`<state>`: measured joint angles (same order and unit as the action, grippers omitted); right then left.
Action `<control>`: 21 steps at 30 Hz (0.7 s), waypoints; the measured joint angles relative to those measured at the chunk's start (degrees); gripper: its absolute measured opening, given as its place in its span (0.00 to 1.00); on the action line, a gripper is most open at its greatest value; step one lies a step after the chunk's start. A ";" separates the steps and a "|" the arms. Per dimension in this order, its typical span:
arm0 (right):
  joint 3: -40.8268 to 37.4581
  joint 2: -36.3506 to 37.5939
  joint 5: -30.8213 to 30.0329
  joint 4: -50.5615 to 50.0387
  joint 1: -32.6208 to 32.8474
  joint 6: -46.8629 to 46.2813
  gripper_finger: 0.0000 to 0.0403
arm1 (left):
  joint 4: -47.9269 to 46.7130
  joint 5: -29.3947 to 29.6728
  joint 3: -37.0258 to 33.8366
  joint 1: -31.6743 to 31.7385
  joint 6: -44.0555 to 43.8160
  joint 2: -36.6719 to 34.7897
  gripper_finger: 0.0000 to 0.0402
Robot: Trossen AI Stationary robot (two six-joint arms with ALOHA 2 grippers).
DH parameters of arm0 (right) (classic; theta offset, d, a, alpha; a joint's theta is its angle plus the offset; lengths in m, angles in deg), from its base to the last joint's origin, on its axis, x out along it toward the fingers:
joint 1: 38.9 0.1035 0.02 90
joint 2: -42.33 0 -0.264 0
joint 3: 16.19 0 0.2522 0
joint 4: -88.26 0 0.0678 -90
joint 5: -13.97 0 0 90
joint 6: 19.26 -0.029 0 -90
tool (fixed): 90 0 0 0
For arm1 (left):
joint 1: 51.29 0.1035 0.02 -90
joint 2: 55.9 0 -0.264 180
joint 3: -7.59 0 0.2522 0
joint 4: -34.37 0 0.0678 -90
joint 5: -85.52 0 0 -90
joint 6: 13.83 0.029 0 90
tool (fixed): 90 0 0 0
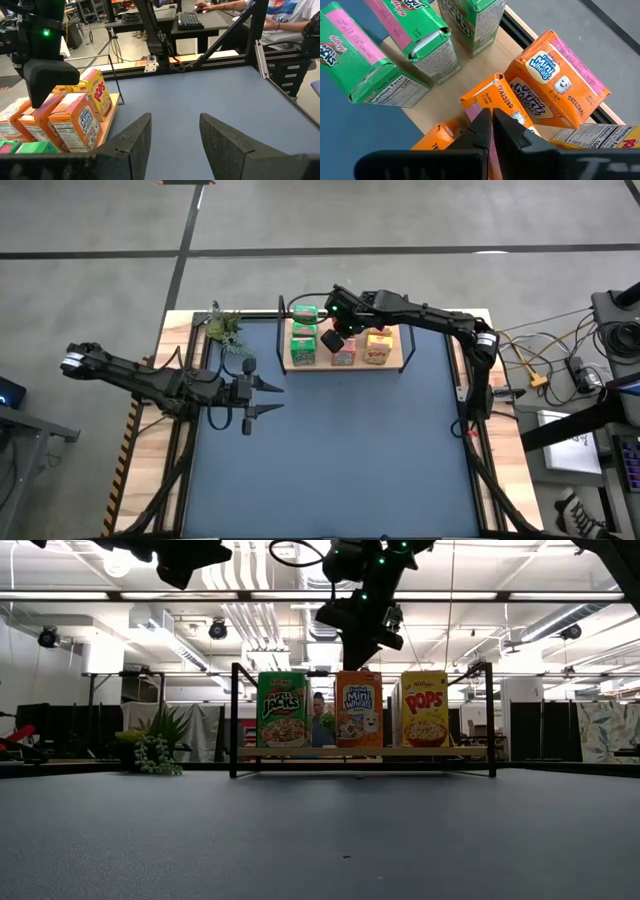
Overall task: Stack cereal on shelf
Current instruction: Adjust the orange cereal boxes
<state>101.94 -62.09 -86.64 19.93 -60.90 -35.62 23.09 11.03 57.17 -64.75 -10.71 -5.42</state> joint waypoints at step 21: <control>-0.01 3.17 0.10 -10.06 0.15 0.26 0.02 | -0.02 0.00 0.00 0.01 0.00 0.00 0.37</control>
<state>101.93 -58.92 -86.54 9.87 -60.75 -35.36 23.07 11.03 57.17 -64.74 -10.71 -5.42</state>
